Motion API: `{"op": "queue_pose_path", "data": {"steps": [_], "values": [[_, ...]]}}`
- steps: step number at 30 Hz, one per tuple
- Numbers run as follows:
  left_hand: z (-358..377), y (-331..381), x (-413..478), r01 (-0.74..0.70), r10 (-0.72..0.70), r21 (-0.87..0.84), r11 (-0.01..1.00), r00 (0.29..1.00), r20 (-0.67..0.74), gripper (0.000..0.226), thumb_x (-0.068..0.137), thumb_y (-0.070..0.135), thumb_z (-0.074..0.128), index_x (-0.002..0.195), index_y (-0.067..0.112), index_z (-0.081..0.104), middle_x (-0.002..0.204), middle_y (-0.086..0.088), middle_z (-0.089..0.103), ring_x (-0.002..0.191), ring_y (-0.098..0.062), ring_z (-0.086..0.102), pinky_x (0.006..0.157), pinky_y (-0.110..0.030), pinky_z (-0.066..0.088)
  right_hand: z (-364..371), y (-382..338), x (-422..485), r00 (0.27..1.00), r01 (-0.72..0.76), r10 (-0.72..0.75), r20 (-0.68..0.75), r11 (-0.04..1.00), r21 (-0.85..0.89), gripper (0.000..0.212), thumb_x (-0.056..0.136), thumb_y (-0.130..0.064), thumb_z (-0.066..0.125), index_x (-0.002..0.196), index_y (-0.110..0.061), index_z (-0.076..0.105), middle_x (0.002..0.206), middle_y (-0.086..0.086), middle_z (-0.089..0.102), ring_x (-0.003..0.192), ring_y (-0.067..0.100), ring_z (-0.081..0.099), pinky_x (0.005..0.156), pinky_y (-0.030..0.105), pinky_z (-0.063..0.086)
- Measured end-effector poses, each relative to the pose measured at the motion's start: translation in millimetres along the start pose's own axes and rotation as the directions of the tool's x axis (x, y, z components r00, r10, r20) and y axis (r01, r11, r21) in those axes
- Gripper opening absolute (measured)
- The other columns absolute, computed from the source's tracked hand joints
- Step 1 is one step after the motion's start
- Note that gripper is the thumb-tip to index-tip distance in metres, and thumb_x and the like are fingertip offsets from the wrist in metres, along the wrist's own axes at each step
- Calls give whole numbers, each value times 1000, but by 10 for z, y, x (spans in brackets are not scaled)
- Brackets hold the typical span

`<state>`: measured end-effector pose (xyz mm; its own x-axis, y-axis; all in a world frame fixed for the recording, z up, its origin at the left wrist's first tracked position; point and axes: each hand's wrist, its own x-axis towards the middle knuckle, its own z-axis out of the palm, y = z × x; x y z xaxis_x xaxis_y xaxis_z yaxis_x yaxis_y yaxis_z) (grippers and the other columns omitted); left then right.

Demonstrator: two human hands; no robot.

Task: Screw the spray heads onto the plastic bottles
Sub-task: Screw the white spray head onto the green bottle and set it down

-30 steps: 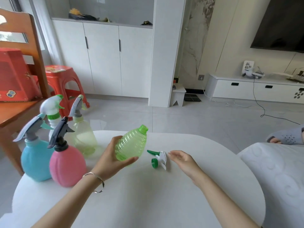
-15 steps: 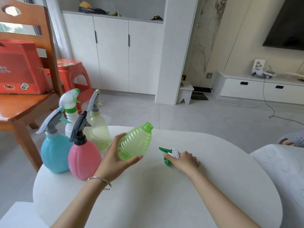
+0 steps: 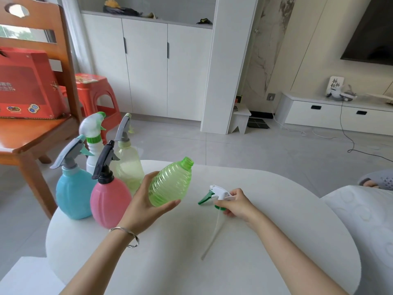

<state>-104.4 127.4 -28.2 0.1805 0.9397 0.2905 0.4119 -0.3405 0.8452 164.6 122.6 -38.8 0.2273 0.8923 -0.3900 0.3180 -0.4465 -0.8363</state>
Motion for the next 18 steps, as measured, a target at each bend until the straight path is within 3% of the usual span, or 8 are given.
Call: {"op": "queue_pose_path", "data": {"steps": [3,5,8,11,14,18], "values": [[33,11,-15,2,-2,0,1000,1000,17,89,55,62,75,130,33,37,128,14,51,120,-3,47,97,-22,35,-74,12,-43,999,29,-32,19,992,125,57,77,-18,76,114,-12,33,97,8,62,65,16,59,64,26,49],[65,19,-10,9,-9,1,1000,999,33,88,55,61,75,129,34,37,126,18,50,117,2,47,95,-17,33,-140,2,-51,995,101,-95,-37,965,241,50,79,-11,73,116,-9,39,95,9,63,65,14,59,61,21,51],[125,27,-9,20,-19,-5,1000,998,66,84,57,56,78,127,37,36,122,28,47,112,18,44,86,1,32,-288,-63,-79,970,241,-198,-140,854,462,31,83,-3,67,113,-2,56,89,7,66,69,12,58,63,16,52],[181,9,-9,11,-12,16,1000,995,95,75,61,43,83,119,46,36,119,32,45,107,29,39,80,9,29,-457,-129,-141,932,362,-259,-255,724,587,20,84,-2,65,102,-12,62,90,2,69,79,11,64,78,18,55],[216,-5,-7,28,-32,37,999,992,123,77,61,39,85,122,41,38,120,23,50,109,20,45,86,3,32,-569,-175,-190,886,462,-303,-350,640,614,20,85,-4,66,99,-18,61,96,2,67,87,14,66,85,20,54],[254,-30,-16,24,-37,80,997,985,167,84,61,37,86,131,29,40,127,9,51,118,-8,50,98,-22,38,-630,-193,-230,854,519,-343,-390,599,610,23,85,-7,66,105,-17,59,102,4,66,88,10,68,87,21,53]]}}
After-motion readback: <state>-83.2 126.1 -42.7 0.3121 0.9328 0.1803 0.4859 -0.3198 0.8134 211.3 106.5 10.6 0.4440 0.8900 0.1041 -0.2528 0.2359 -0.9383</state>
